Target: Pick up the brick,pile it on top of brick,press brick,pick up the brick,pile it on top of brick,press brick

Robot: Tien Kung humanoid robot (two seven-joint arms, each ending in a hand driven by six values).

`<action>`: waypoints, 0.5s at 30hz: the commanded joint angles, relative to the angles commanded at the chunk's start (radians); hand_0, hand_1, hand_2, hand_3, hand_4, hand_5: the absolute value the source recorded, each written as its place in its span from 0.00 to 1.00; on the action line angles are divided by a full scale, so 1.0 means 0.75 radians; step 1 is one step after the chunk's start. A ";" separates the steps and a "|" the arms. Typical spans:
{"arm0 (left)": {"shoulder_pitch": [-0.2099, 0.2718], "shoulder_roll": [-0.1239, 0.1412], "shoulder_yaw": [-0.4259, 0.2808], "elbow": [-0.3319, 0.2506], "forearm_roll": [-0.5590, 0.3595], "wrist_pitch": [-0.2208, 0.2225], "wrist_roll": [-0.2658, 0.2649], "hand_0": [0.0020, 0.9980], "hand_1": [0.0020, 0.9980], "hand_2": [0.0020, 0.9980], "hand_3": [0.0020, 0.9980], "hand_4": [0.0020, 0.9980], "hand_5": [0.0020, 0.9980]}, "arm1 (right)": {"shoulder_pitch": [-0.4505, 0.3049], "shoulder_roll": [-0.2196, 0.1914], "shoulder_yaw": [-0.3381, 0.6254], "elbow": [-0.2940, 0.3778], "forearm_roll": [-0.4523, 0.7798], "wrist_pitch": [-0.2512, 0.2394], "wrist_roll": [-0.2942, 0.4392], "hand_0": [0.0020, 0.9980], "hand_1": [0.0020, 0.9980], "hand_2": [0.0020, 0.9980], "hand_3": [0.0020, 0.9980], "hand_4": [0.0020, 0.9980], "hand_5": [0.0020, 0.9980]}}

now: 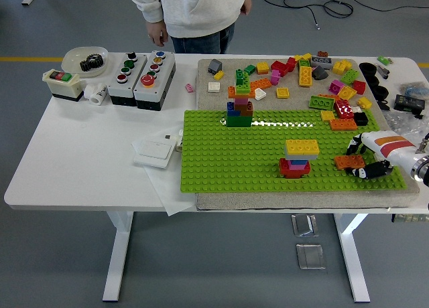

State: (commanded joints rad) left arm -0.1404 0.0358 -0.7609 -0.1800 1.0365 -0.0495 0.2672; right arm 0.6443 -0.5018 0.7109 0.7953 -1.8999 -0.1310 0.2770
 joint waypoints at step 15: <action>0.000 -0.001 -0.007 0.000 0.003 0.001 0.000 0.78 0.73 0.64 0.56 0.58 0.60 | -0.011 -0.022 0.030 0.031 0.020 -0.029 0.021 0.62 0.50 0.52 0.48 0.66 0.22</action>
State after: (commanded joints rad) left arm -0.1403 0.0354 -0.7660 -0.1800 1.0387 -0.0490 0.2673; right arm 0.6361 -0.5180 0.7333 0.8184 -1.8849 -0.1531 0.2929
